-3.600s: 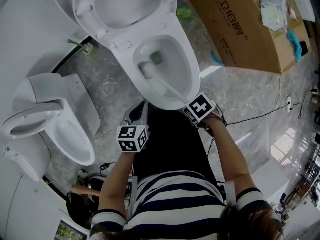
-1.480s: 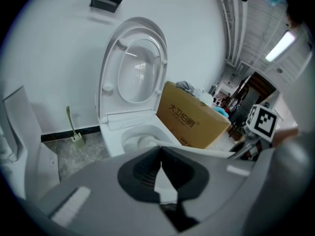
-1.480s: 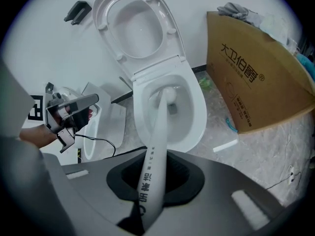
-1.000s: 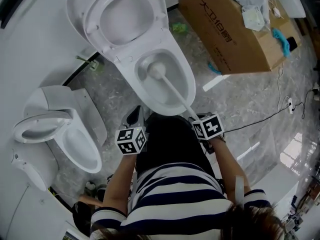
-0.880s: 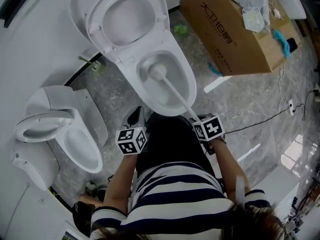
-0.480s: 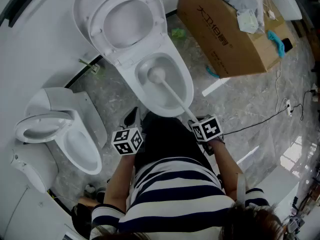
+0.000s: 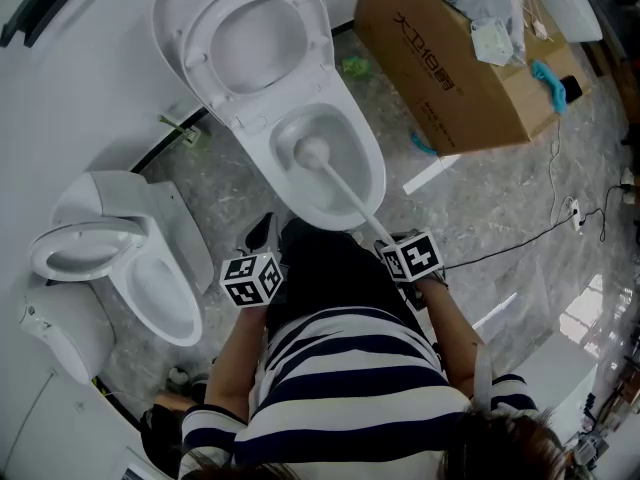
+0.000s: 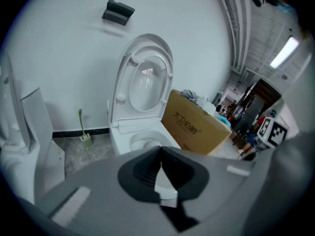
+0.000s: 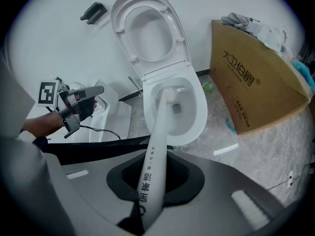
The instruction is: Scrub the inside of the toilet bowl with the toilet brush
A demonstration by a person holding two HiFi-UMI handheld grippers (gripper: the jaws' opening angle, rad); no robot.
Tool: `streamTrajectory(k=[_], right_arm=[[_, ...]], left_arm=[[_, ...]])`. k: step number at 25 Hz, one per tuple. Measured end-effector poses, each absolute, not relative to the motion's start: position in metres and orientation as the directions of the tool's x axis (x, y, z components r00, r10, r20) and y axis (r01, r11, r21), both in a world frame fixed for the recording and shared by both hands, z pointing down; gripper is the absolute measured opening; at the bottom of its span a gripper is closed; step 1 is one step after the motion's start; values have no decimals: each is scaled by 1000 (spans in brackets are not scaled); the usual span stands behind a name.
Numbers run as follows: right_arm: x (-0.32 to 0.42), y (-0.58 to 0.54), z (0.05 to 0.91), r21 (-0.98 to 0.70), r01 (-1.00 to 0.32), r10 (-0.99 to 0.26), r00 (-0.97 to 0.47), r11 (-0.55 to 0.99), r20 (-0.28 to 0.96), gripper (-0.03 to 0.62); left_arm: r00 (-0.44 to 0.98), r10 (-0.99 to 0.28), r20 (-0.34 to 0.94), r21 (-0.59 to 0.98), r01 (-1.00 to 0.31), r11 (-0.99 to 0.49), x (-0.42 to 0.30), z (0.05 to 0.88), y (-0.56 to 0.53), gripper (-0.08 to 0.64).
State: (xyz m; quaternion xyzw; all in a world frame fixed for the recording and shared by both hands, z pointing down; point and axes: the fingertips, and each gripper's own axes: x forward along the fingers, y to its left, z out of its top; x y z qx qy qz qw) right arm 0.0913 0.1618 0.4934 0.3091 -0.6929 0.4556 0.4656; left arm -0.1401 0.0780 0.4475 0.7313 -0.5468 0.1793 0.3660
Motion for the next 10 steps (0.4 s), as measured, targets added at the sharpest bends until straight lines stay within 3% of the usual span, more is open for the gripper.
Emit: streamTrajectory(k=[10], right_arm=[[94, 166, 497, -346, -850, 3, -375, 398, 927, 54]], left_arm=[[339, -648, 682, 329, -934, -141, -133, 451, 87, 0]])
